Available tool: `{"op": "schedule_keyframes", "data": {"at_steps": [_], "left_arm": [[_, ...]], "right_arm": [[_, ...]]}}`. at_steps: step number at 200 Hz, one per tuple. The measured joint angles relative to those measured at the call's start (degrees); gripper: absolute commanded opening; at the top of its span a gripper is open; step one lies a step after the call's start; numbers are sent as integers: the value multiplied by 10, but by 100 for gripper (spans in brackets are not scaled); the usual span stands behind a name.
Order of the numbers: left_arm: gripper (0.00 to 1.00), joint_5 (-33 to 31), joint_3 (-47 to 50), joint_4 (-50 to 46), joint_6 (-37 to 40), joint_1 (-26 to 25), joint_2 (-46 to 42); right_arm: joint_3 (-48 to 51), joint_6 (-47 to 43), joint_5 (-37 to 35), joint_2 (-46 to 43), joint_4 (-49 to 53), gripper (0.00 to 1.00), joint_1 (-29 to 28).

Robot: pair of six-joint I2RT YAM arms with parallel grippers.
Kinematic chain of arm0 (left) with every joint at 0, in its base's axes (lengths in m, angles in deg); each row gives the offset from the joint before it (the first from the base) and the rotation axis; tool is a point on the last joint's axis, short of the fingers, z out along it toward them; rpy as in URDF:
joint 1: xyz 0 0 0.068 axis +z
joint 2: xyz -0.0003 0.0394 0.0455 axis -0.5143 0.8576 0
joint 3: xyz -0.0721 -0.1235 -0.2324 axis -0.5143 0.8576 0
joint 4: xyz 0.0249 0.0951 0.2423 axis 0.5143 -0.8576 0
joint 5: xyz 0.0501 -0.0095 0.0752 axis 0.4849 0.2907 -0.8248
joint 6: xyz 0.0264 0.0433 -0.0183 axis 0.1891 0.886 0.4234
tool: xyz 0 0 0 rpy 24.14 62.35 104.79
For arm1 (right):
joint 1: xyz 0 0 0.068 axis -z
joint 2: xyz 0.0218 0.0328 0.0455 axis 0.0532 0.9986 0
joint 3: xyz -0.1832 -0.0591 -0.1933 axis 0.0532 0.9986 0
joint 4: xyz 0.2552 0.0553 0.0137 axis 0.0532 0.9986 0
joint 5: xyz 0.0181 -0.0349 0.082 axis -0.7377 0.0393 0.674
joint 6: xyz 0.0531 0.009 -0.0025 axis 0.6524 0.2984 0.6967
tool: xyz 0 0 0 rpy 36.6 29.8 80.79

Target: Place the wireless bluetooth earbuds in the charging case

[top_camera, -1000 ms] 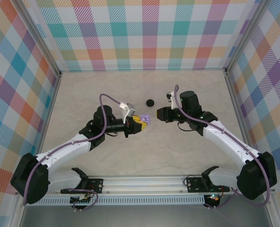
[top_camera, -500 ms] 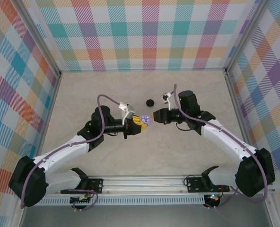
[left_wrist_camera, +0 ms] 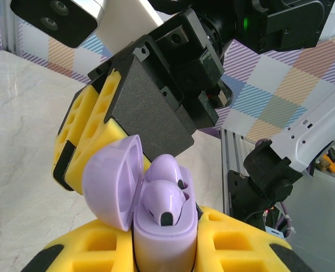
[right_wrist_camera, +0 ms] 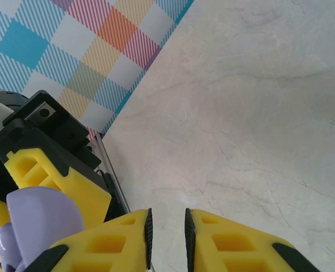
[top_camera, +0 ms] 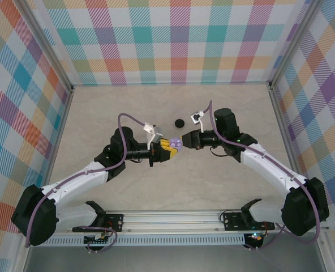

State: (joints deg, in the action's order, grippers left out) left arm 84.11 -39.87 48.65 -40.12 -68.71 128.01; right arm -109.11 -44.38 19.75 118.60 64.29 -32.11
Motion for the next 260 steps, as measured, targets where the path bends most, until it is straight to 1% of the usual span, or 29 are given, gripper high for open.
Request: {"op": "schedule_keyframes", "data": {"at_steps": [110,138,153,165,178,194,230,260], "left_arm": [[0,2,3,13,-13,-2,13],[0,-7,3,9,-17,-2,15],[1,-30,0,-5,-21,-2,17],[1,-61,-5,-25,-28,-2,22],[5,-93,-13,-45,-35,-2,32],[7,-123,-21,-64,-51,2,51],[6,-166,-35,-88,-96,18,105],[8,-190,-51,-100,-135,31,154]], "right_arm": [[27,2,3,-39,-30,25,3],[28,2,-9,-39,-30,27,3],[28,1,-30,-39,-24,27,3],[28,0,-54,-41,-11,27,2],[28,-1,-90,-43,5,27,2],[28,-1,-134,-45,28,27,2],[28,-5,-213,-45,76,27,2],[28,-12,-247,-45,104,27,2]]}}
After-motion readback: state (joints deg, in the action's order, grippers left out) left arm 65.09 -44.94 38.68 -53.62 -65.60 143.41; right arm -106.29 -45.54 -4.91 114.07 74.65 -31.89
